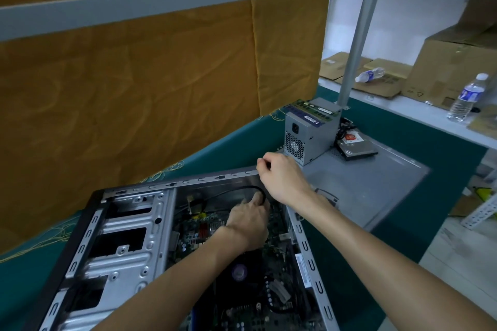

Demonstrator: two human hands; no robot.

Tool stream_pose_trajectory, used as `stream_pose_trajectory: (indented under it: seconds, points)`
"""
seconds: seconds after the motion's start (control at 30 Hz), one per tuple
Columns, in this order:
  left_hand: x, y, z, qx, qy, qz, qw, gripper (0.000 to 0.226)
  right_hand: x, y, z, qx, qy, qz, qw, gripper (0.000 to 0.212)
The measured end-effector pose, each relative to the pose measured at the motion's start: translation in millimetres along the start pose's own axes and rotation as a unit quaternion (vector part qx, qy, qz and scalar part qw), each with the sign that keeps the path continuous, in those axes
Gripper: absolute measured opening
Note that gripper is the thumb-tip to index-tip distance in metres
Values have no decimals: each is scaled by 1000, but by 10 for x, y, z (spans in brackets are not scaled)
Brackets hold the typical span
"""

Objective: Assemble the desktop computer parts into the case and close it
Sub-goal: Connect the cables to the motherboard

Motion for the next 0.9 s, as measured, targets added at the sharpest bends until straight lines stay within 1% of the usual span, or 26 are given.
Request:
stream_pose_trajectory:
  seconds: [0.13, 0.2, 0.3, 0.43, 0.5, 0.67, 0.73, 0.8, 0.87, 0.9]
  points:
    - [-11, -96, -98, 26, 26, 22, 999, 62, 7, 8, 18, 4, 5, -4, 1000, 41]
    - [-1, -113, -103, 34, 12, 12, 999, 66, 13, 7, 19, 4, 10, -5, 1000, 41]
    - [-12, -111, -70, 39, -23, 4, 999, 66, 16, -5, 7, 2, 10, -2, 1000, 41]
    - [-19, -116, -40, 35, -86, -3, 996, 57, 15, -14, 19, 6, 17, -3, 1000, 43]
    - [-24, -102, -52, 34, -82, -8, 996, 57, 13, -18, 12, 8, 15, -4, 1000, 43]
    - [-68, -113, -20, 38, -68, -22, 997, 63, 11, -29, 5, 12, 14, -4, 1000, 41]
    - [-100, -124, -25, 42, -52, -27, 997, 62, -18, -43, -28, 14, 6, -9, 1000, 38]
    - [-128, -153, -104, 40, -54, -35, 997, 55, -100, -81, -126, -18, -38, 17, 999, 28]
    - [-130, -182, -216, 45, -45, -39, 997, 52, -202, -203, -335, -101, -107, 63, 987, 17]
    - [-120, -199, -282, 48, -30, -36, 998, 54, -206, -297, -454, -138, -119, 64, 981, 17]
Point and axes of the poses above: each hand's wrist, its own y-axis towards the middle knuckle, its own x-axis out of the palm, z = x × y, the point moved 5 cm from there along y, towards the middle knuckle, and after that the axes turned 1 degree about x, right-handed, at the moved point
